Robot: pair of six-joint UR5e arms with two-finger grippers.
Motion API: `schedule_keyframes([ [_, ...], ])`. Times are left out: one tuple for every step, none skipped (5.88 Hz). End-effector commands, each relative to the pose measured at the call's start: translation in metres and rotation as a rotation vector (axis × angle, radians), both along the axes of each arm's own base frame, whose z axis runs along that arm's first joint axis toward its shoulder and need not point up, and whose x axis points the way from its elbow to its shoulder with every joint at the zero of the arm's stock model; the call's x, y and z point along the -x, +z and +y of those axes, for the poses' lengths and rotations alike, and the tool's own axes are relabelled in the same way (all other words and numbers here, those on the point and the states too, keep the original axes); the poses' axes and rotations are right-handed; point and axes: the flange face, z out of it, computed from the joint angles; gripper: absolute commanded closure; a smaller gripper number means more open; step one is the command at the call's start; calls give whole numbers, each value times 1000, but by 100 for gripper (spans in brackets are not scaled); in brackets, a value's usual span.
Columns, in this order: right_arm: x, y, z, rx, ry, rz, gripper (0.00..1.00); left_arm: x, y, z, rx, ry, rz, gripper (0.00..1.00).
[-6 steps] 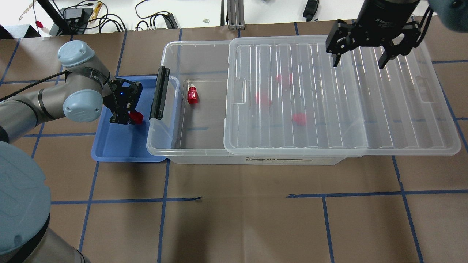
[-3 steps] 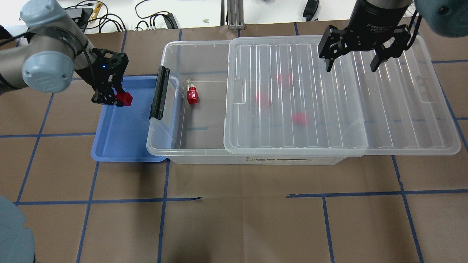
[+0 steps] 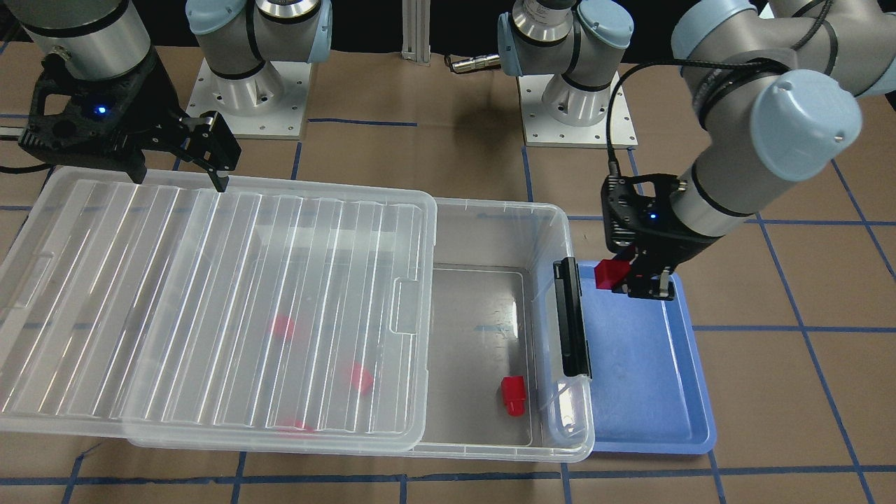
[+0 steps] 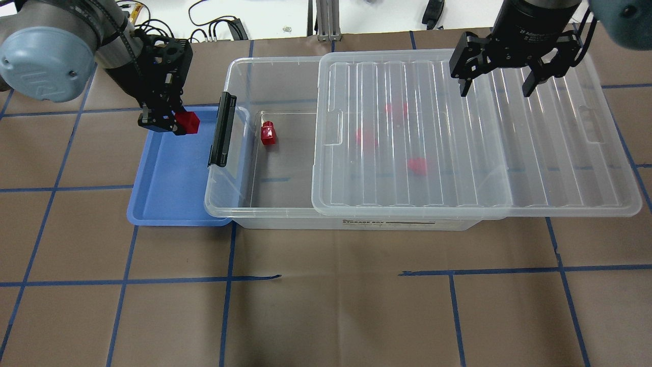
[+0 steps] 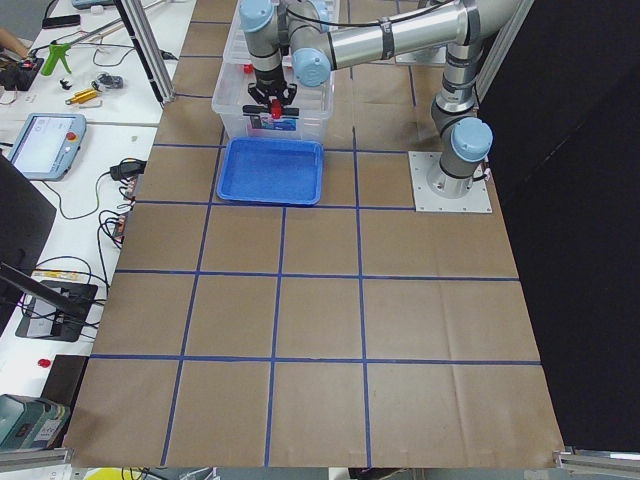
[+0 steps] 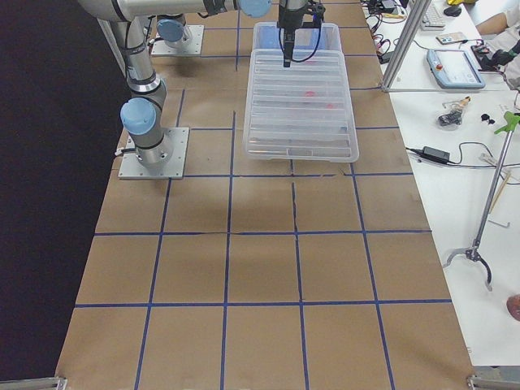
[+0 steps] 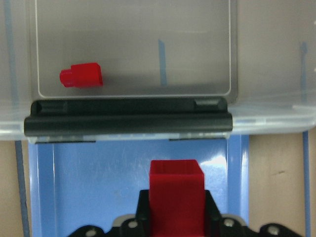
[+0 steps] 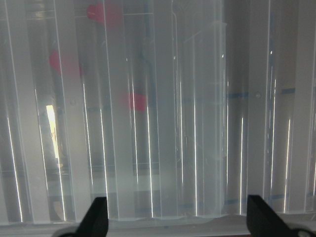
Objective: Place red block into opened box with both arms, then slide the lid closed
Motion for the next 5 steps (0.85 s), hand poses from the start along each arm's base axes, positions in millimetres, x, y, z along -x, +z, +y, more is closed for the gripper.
schedule_keyframes([
  [2, 3, 0, 8, -7, 7, 0, 90, -7, 16, 22, 21, -3, 96],
  [5, 4, 0, 7, -13, 7, 0, 99, -27, 16, 5, 5, -3, 97],
  [10, 3, -1, 4, -24, 7, 0, 102, -57, 15, -3, 26, -7, 98],
  [12, 2, -1, 1, -25, 5, 0, 102, -92, 12, 11, 23, -6, 99],
  [12, 2, -1, 2, -25, 2, 0, 104, -142, 0, -6, 28, -9, 98],
])
